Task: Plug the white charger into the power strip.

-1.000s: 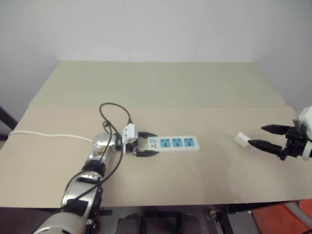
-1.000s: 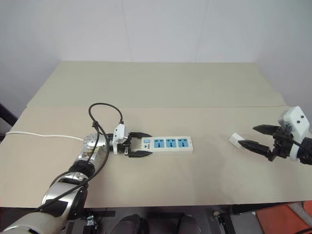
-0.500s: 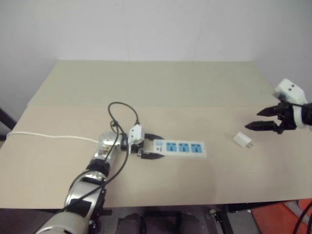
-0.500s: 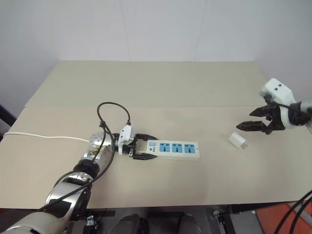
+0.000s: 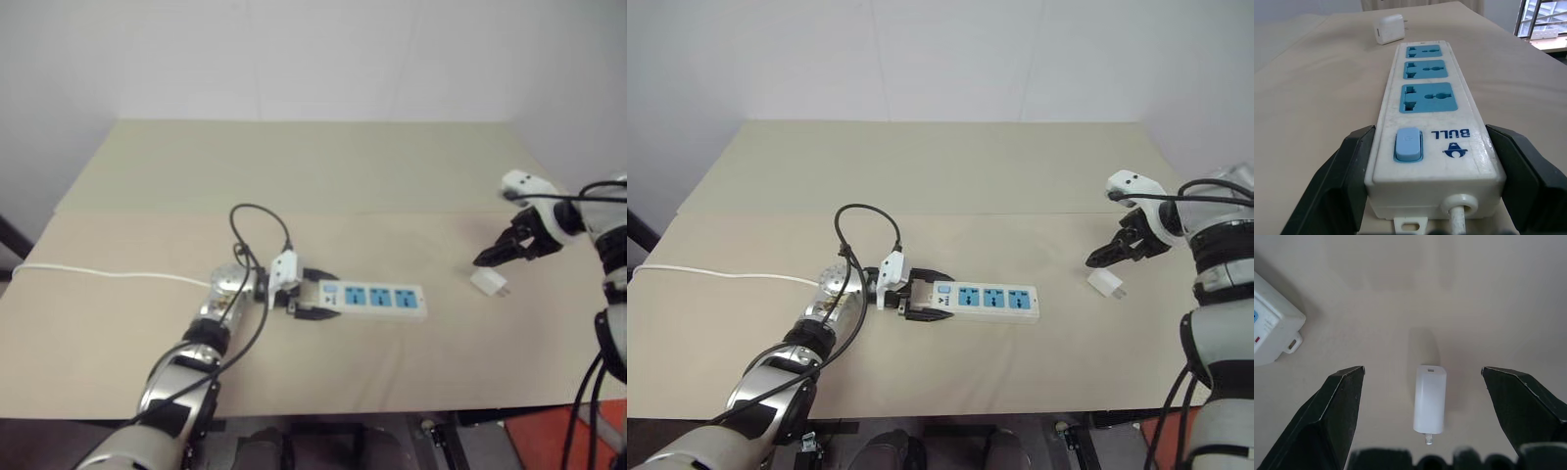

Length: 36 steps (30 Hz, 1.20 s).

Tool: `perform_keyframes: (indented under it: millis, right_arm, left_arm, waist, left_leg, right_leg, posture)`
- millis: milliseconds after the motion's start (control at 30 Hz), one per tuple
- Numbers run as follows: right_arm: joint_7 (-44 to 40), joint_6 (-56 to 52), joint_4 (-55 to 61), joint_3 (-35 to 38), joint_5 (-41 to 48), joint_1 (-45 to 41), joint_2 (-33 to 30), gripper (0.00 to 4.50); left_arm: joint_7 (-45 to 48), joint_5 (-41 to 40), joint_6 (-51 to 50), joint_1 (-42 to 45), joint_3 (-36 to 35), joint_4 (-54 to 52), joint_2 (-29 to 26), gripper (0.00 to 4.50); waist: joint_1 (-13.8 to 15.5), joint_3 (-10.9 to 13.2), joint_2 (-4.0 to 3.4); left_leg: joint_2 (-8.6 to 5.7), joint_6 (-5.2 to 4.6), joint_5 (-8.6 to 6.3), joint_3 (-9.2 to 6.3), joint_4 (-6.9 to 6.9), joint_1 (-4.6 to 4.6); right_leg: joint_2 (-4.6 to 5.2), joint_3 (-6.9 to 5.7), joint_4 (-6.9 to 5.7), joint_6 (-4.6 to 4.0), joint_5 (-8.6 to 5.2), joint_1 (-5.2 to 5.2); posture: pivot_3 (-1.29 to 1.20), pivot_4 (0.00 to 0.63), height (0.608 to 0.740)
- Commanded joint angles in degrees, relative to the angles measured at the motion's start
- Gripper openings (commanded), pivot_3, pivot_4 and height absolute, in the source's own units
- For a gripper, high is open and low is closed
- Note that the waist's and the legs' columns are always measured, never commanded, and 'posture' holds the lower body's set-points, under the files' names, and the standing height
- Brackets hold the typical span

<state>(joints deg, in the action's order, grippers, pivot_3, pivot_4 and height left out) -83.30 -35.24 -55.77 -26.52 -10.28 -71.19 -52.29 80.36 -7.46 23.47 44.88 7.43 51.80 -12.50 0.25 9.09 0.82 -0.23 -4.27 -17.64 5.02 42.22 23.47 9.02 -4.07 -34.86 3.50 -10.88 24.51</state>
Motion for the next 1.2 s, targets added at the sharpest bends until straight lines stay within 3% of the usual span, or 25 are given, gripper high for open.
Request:
perform_keyframes:
  millis: [33,1133,1200]
  right_arm:
    - [-0.26,2.86,-3.46,0.14,-2.63,-2.24,0.53,4.5]
    - [7.19,9.91,-16.02,3.41,-9.24,-1.57,8.65,4.5]
    - [7.53,10.06,-16.1,3.33,-9.54,-1.19,9.04,4.09]
  left_arm:
    - [-0.47,0.07,-0.09,0.82,0.54,-2.05,0.76,3.25]
    - [-5.02,0.04,-3.63,-3.92,1.12,-8.96,0.74,3.25]
    - [-5.18,0.04,-3.85,-4.08,1.19,-9.33,0.72,3.25]
  waist:
    - [-0.08,0.0,0.0]
    - [-1.13,0.0,-0.07]
    - [-1.14,-0.01,-0.08]
  left_leg:
    - [0.0,0.0,0.0,0.0,0.0,0.0]
    - [0.0,0.14,0.08,0.0,-0.08,-0.12]
    - [0.0,0.14,0.08,0.0,-0.09,-0.13]
  right_leg:
    - [0.0,0.0,0.0,0.0,0.0,0.0]
    - [-0.01,0.01,-0.01,0.0,0.0,-0.07]
    - [-0.02,0.01,-0.01,0.0,0.0,-0.08]
  posture:
    - [0.0,0.15,0.74]
    - [0.0,0.15,0.74]
    - [0.0,0.15,0.74]
